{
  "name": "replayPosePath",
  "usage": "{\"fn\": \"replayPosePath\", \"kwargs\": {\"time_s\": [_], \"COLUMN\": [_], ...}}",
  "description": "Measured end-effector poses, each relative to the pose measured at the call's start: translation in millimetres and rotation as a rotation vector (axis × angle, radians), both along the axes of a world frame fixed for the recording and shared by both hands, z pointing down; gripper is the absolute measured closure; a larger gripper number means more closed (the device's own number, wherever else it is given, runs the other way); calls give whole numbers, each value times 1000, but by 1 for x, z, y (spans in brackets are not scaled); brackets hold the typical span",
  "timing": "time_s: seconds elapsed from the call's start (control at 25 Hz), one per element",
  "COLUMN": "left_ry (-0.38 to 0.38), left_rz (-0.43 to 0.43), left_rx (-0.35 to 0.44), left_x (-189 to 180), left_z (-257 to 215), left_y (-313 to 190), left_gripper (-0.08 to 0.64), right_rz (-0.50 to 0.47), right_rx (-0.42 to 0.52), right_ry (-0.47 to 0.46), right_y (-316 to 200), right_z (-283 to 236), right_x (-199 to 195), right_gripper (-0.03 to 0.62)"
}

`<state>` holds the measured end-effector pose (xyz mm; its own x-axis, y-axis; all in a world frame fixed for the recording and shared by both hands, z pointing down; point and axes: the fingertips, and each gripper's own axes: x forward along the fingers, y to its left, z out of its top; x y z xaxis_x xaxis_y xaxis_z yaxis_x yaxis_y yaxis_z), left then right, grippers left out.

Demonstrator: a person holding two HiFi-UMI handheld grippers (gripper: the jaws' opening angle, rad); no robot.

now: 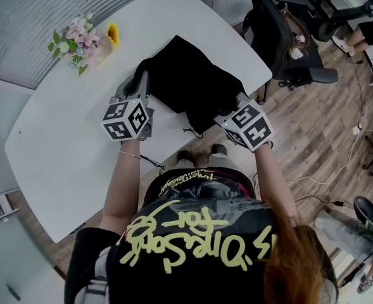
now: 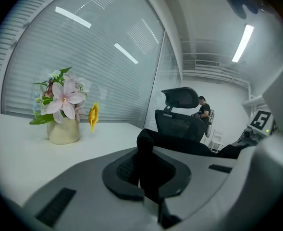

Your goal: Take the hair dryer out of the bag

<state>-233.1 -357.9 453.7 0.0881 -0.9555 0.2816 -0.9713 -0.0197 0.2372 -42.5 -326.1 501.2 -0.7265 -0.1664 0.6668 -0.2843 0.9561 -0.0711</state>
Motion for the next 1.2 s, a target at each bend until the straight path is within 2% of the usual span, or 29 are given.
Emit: {"fn": "replayPosePath", "kwargs": {"time_s": [0.32, 0.4, 0.48, 0.52, 0.68, 0.88, 1.2], "left_ry": [14, 15, 55, 81, 108, 129, 108], "left_rz": [-27, -102, -191, -204, -179, -206, -215], "left_rx": [11, 15, 25, 26, 7, 4, -4], "left_x": [-5, -18, -44, -54, -60, -65, -65], "left_z": [2, 1, 1, 1, 5, 9, 10], "left_y": [-1, 1, 7, 9, 15, 22, 25], "left_gripper": [558, 560, 560, 560, 560, 560, 558], "right_rz": [-23, -26, -5, 13, 46, 33, -6], "right_rx": [23, 26, 18, 11, 15, 24, 57], "right_ry": [23, 32, 26, 20, 30, 36, 63], "right_y": [11, 14, 13, 10, 3, 9, 14], "right_z": [-5, -5, -6, -5, -4, -4, -4], "right_x": [2, 6, 13, 18, 33, 35, 46], "right_gripper": [410, 411, 411, 411, 411, 411, 411]}}
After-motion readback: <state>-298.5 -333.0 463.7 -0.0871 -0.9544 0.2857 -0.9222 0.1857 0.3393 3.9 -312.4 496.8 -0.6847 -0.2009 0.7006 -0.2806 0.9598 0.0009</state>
